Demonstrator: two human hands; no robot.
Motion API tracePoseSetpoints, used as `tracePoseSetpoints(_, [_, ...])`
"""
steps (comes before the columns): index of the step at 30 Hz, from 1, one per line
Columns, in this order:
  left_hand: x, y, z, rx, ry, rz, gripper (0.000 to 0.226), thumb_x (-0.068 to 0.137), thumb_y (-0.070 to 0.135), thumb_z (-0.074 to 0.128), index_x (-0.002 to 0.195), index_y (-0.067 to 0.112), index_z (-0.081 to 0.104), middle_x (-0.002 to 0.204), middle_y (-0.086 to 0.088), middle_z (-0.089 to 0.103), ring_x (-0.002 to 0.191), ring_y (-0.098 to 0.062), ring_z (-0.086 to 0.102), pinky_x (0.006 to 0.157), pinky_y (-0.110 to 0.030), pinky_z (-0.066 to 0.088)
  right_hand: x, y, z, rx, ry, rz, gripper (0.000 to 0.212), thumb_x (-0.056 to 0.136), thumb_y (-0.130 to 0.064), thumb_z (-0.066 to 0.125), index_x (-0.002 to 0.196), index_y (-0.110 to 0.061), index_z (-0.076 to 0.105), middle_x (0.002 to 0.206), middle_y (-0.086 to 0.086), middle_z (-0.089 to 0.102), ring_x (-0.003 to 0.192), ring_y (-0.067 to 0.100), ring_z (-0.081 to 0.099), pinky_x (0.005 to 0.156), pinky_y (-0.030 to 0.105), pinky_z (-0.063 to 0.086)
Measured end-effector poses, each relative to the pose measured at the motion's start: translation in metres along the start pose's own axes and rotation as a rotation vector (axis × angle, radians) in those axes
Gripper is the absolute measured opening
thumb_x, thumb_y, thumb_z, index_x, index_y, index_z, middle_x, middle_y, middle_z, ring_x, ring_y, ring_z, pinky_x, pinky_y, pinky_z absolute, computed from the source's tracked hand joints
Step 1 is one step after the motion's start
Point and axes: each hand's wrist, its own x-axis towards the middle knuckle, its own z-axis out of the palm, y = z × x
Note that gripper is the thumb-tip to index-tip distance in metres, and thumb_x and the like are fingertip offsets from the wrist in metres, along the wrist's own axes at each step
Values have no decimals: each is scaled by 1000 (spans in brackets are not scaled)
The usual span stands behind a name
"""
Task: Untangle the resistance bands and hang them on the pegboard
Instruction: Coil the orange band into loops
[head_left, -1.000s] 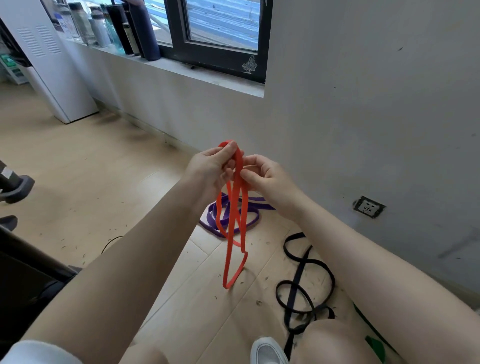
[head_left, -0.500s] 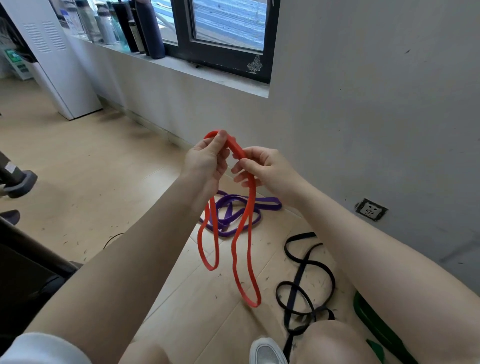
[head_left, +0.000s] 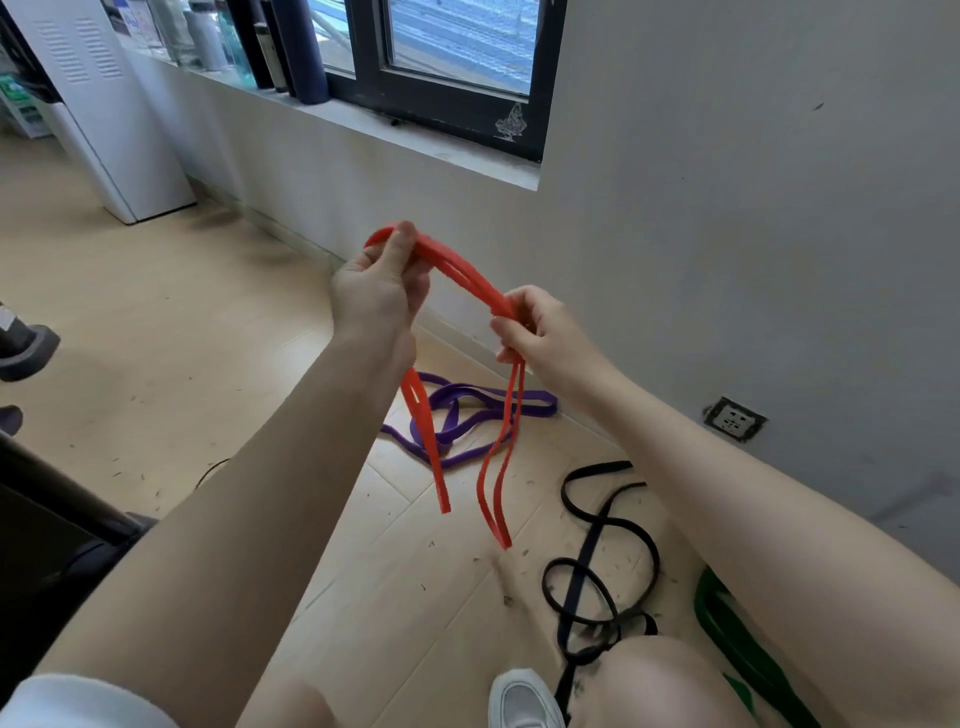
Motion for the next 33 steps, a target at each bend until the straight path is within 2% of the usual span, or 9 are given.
tracePoseSetpoints(3, [7, -18, -18, 108, 65, -197, 29, 87, 27, 63, 104, 3, 62, 89, -8, 72, 77, -14, 72, 55, -17, 53, 6, -7, -10, 45, 73, -57, 8, 95, -16, 51, 99, -11, 56, 80, -4, 56, 72, 12, 58, 70, 22, 53])
tracePoseSetpoints(6, [7, -37, -33, 386, -10, -288, 33, 87, 37, 60, 91, 4, 65, 86, -7, 72, 74, -14, 71, 52, -17, 50, 13, -19, -11, 8, 46, -109, 8, 94, -18, 52, 98, -13, 57, 82, -6, 58, 79, 10, 59, 70, 17, 50])
tracePoseSetpoints(10, [10, -46, -36, 777, -159, 40, 26, 89, 35, 58, 94, 10, 57, 89, -5, 64, 79, -15, 62, 64, -21, 47, 22, -25, 0, 66, 43, -111, 8, 96, -20, 49, 98, -15, 55, 85, -5, 57, 82, 8, 56, 72, 13, 47])
tracePoseSetpoints(14, [16, -40, -32, 693, -484, 163, 26, 101, 29, 33, 116, 21, 53, 111, 1, 65, 107, -9, 59, 87, -19, 46, 26, -27, 1, 240, 88, -52, 12, 99, -22, 43, 103, -16, 53, 94, -6, 57, 90, 4, 55, 74, 6, 46])
tracePoseSetpoints(17, [18, -36, -37, 716, -607, 183, 28, 100, 28, 35, 112, 16, 57, 98, -1, 68, 93, -6, 65, 82, -17, 50, 26, -28, -7, 276, 100, -34, 20, 100, -21, 41, 110, -10, 53, 97, -7, 57, 90, 0, 54, 75, 5, 45])
tracePoseSetpoints(20, [18, -36, -37, 774, -597, 274, 15, 95, 14, 48, 105, 16, 60, 86, -2, 63, 75, -5, 65, 75, -17, 53, 24, -23, -13, 273, 100, -8, 17, 100, -20, 40, 106, -11, 54, 95, -6, 58, 90, 2, 54, 74, 8, 44])
tracePoseSetpoints(25, [18, -35, -29, 810, -566, 283, 20, 96, 15, 47, 110, 15, 61, 80, 0, 58, 73, -8, 58, 69, -17, 53, 19, -19, -19, 288, 88, 32, 12, 98, -16, 43, 92, -15, 54, 77, -1, 50, 70, 10, 49, 68, 19, 46])
tracePoseSetpoints(28, [19, -37, -32, 882, -596, 258, 21, 97, 19, 45, 108, 18, 62, 76, 4, 53, 70, -9, 50, 67, -17, 47, 17, -21, -24, 77, 169, -54, 8, 97, -17, 48, 100, -14, 55, 85, -6, 55, 80, 6, 53, 71, 14, 46])
tracePoseSetpoints(33, [15, -45, -37, 909, -660, 197, 19, 98, 23, 43, 100, 20, 61, 78, 1, 55, 73, -12, 53, 73, -22, 48, 13, -20, -19, 36, 117, -75, 17, 95, -16, 51, 109, -10, 57, 97, -3, 58, 93, 10, 56, 79, 15, 49])
